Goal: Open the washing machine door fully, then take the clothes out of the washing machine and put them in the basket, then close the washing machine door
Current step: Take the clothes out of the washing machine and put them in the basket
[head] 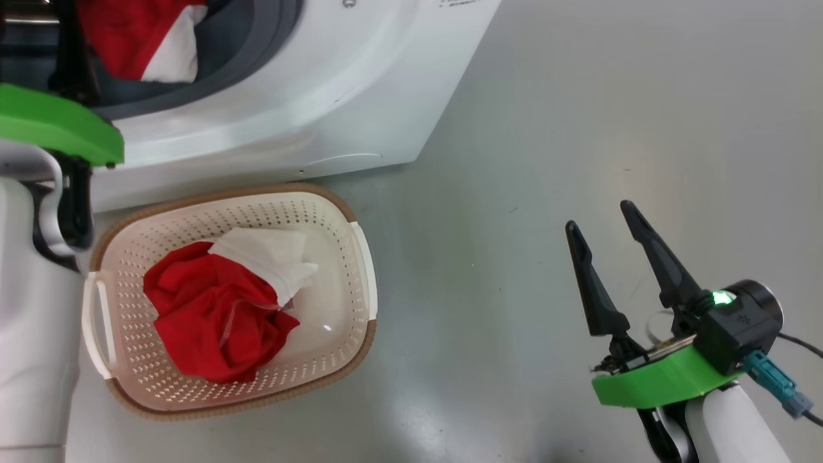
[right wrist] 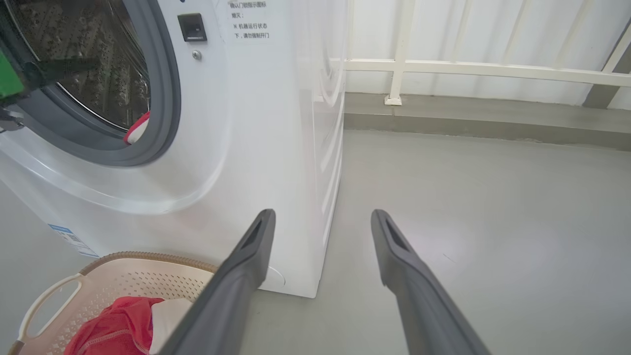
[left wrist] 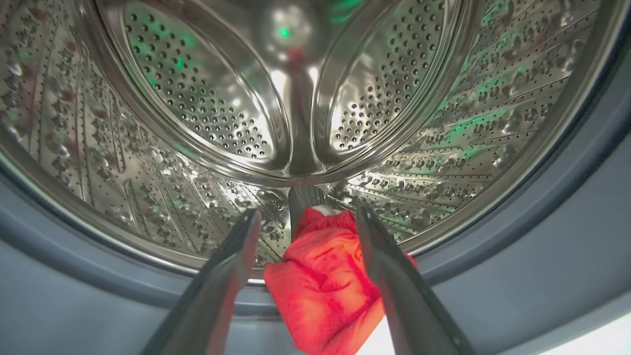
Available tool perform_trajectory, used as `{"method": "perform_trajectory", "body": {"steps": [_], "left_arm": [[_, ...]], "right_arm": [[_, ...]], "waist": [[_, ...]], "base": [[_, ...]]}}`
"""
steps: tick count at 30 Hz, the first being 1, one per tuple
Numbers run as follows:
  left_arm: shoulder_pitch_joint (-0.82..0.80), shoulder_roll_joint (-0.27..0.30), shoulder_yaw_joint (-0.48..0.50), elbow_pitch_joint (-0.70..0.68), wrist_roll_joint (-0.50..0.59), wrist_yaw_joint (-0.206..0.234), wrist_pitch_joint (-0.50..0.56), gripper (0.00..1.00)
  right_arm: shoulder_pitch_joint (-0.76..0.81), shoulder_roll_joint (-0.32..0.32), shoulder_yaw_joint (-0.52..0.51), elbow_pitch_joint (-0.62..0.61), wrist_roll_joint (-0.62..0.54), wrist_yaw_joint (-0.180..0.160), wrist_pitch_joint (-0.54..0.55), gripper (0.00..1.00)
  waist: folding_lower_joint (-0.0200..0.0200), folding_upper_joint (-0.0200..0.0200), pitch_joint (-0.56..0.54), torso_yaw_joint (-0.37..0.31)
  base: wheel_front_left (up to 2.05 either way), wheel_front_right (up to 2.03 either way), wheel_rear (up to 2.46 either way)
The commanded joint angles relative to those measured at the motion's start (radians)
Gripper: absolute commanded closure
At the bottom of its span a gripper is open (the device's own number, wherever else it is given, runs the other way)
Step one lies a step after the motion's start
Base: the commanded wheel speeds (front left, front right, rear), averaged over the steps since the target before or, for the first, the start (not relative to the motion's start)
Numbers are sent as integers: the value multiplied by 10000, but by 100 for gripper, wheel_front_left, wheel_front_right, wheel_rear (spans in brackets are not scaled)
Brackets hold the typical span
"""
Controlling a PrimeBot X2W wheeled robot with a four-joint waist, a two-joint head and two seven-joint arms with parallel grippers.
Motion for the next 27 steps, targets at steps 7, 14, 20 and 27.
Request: {"method": "perform_trajectory", "body": {"steps": [7, 14, 20, 27], "left_arm": [[-960, 425, -104, 718, -125, -475, 797, 0], [-1689, 394, -684, 1319, 52, -791, 1704, 0], [-1989, 358, -1030, 1929, 142, -867, 2381, 0], [-2176, 455, -1354, 2637, 388, -736, 2688, 0]], "right_arm": [[-270, -72, 293, -152, 49, 63, -64, 0], [-342, -72, 399, -125, 119, 63, -64, 0], [-399, -72, 433, -112, 215, 63, -64, 0], [-502, -72, 560, -77, 321, 63, -64, 0]], "waist": [[0, -1, 145, -131], [0, -1, 274, -227], [0, -1, 364, -310], [0, -1, 470, -445]], "base": [[0, 0, 0], [0, 0, 0], [0, 0, 0], [0, 0, 0]]}}
